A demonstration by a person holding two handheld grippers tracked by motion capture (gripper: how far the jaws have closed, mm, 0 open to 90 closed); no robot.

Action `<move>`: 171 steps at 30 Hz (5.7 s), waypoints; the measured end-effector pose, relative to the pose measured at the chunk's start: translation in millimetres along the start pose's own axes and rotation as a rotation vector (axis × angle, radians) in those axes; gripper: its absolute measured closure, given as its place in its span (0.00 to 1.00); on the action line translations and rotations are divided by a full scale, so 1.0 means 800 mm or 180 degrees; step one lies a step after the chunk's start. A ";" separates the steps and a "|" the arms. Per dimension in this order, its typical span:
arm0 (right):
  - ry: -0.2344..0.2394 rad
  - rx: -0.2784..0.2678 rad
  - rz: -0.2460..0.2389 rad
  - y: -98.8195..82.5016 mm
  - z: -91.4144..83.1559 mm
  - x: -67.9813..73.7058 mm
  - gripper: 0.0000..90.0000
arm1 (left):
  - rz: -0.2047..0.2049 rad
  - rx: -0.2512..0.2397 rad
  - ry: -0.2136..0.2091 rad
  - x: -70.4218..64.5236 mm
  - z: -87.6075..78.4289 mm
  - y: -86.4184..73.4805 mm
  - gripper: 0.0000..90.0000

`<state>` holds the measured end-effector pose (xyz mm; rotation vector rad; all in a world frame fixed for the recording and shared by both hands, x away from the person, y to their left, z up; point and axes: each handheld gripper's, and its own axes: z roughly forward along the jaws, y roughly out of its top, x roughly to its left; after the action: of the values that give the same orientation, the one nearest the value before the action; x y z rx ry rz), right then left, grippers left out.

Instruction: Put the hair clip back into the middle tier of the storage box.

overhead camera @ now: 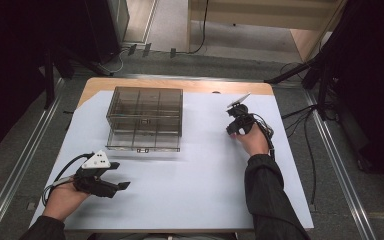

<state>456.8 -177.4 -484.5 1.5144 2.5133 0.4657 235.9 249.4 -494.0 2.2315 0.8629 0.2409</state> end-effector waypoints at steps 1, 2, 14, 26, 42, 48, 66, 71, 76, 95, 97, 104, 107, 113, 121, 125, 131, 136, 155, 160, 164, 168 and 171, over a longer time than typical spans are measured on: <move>0.0000 0.0000 0.0000 0.000 0.000 0.000 0.87 | 0.0000 0.0000 0.0000 0.000 0.000 0.000 0.26; 0.0007 -0.0014 0.0016 0.000 -0.001 0.000 0.87 | 0.0000 -0.0001 0.0000 0.000 0.000 0.000 0.26; 0.0090 -0.0030 0.0002 0.001 -0.015 0.009 0.87 | -0.0013 -0.0022 0.0004 0.000 -0.001 0.000 0.26; 0.0193 -0.0090 -0.0074 -0.007 -0.031 0.027 0.87 | -0.0014 -0.0040 0.0000 0.003 0.000 0.002 0.26; 0.0375 -0.0127 -0.0194 -0.015 -0.034 0.051 0.87 | 0.0013 0.0007 -0.0066 0.006 0.008 0.009 0.26; 0.0445 -0.0184 -0.0234 -0.017 -0.039 0.063 0.87 | 0.0046 -0.0010 -0.0063 0.007 0.010 0.012 0.26; 0.0531 -0.0226 -0.0368 -0.022 -0.044 0.085 0.87 | 0.0087 -0.0023 -0.0067 0.007 0.012 0.016 0.26; 0.0565 -0.0258 -0.0413 -0.020 -0.046 0.092 0.87 | 0.0082 -0.0031 -0.0053 0.007 0.012 0.015 0.26; 0.0628 -0.0321 -0.0486 -0.019 -0.049 0.104 0.86 | 0.0082 -0.0014 -0.0052 0.007 0.012 0.015 0.26; 0.0725 -0.0417 -0.0668 -0.013 -0.058 0.131 0.86 | 0.0071 -0.0024 -0.0035 0.006 0.008 0.012 0.26; 0.0723 -0.0427 -0.0694 -0.012 -0.058 0.131 0.86 | 0.0068 -0.0030 -0.0045 0.006 0.007 0.012 0.26; 0.0734 -0.0454 -0.0666 -0.009 -0.061 0.139 0.86 | 0.0071 -0.0033 -0.0029 0.005 0.005 0.009 0.26; 0.0736 -0.0468 -0.0696 -0.007 -0.062 0.142 0.86 | 0.0067 -0.0041 -0.0017 0.005 0.004 0.008 0.26; 0.0745 -0.0510 -0.0713 -0.005 -0.066 0.147 0.86 | 0.0061 -0.0027 -0.0020 0.005 0.004 0.007 0.26; 0.0748 -0.0535 -0.0744 -0.001 -0.072 0.158 0.86 | 0.0055 -0.0049 -0.0007 0.004 0.001 0.004 0.26; 0.0763 -0.0547 -0.0775 0.002 -0.073 0.162 0.86 | 0.0048 -0.0059 0.0000 0.004 0.001 0.004 0.26; 0.0761 -0.0559 -0.0768 0.004 -0.076 0.167 0.86 | 0.0054 -0.0050 -0.0001 0.004 0.002 0.003 0.26; 0.0762 -0.0608 -0.0780 0.007 -0.080 0.169 0.86 | 0.0062 -0.0047 0.0013 0.003 0.001 0.003 0.26; 0.0770 -0.0671 -0.0873 0.018 -0.084 0.188 0.86 | 0.0038 -0.0062 0.0006 0.002 -0.001 -0.001 0.26; 0.0778 -0.0669 -0.0891 0.021 -0.084 0.194 0.86 | 0.0035 -0.0059 0.0012 0.003 -0.001 -0.001 0.26; 0.0785 -0.0676 -0.0904 0.023 -0.085 0.197 0.86 | 0.0030 -0.0063 0.0010 0.003 -0.001 -0.001 0.26; 0.0779 -0.0668 -0.0925 0.027 -0.086 0.201 0.86 | 0.0032 -0.0051 -0.0009 0.003 -0.002 -0.001 0.26; 0.0773 -0.0654 -0.0951 0.028 -0.084 0.204 0.86 | 0.0026 -0.0061 0.0001 0.004 -0.002 -0.001 0.26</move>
<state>378.7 -35.7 -411.2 1.0419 2.7071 0.8703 236.9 252.8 -493.6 2.2178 0.8485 0.2524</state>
